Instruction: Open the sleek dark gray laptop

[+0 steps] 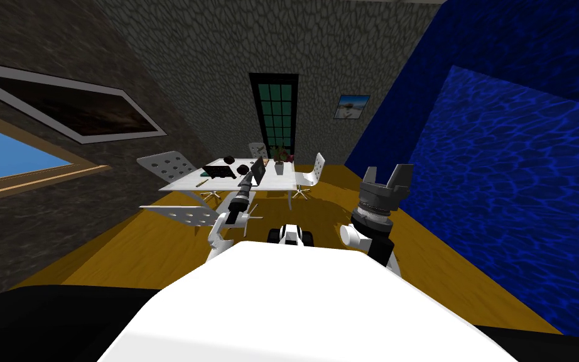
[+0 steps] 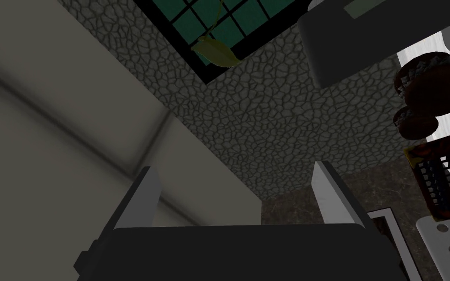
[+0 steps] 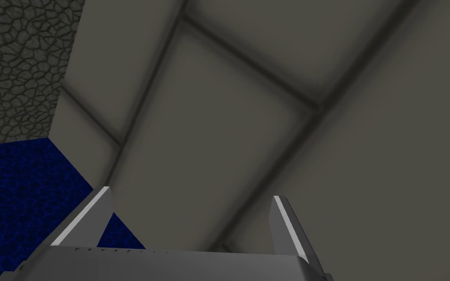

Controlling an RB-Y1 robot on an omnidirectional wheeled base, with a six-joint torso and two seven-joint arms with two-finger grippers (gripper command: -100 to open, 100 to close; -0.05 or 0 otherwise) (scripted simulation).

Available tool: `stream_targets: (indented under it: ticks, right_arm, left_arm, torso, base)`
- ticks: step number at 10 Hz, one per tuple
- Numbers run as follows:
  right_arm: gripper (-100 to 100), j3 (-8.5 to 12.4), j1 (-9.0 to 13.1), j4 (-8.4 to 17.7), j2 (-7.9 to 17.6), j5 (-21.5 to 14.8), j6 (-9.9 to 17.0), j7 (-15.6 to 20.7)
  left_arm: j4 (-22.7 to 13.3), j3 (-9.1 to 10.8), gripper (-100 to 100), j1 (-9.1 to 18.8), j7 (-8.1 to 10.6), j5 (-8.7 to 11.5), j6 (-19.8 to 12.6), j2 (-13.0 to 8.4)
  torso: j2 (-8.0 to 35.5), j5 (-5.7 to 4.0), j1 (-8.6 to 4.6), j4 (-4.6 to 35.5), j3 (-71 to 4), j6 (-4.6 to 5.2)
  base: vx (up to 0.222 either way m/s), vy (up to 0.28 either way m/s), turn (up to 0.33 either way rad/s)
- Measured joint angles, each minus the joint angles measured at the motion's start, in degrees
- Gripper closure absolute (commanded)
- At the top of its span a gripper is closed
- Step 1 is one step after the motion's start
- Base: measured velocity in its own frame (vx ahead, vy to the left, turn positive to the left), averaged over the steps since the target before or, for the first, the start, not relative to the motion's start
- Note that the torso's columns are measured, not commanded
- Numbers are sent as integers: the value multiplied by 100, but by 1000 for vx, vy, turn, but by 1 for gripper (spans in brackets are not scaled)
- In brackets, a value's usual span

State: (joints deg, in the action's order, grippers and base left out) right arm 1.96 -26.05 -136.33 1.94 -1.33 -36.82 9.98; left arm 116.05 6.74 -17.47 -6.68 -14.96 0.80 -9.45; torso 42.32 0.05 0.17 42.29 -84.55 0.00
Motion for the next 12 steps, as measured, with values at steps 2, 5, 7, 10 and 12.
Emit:
stream_targets:
  ticks: [2,5,7,10,12]
  right_arm:
    - [0,0,0,0,1,0,0,0]
    - [0,1,0,0,1,0,0,0]
    - [0,1,0,0,1,0,0,0]
    - [0,1,0,0,1,0,0,0]
    - [0,1,0,0,2,0,0,0]
  left_arm:
    - [-81,80,-100,-30,-56,-46,-28,57]
    - [-241,235,-100,-42,-101,-72,-77,87]
    - [-361,331,-100,-84,-137,-95,-51,149]
    - [-479,452,-100,-140,-182,-127,-44,295]
    - [-616,547,-100,-156,-208,-143,13,513]
  torso:
    - [-2,-2,-4,0,-1,0]
    - [-11,-5,-12,-4,-7,1]
    - [-1,-5,-14,0,0,1]
    - [-1,-4,-12,0,0,1]
    - [-5,-1,-3,-1,-2,0]
  base:
    - [214,-27,88]
    - [245,-15,99]
    - [246,-3,105]
    - [225,12,91]
    - [215,49,101]
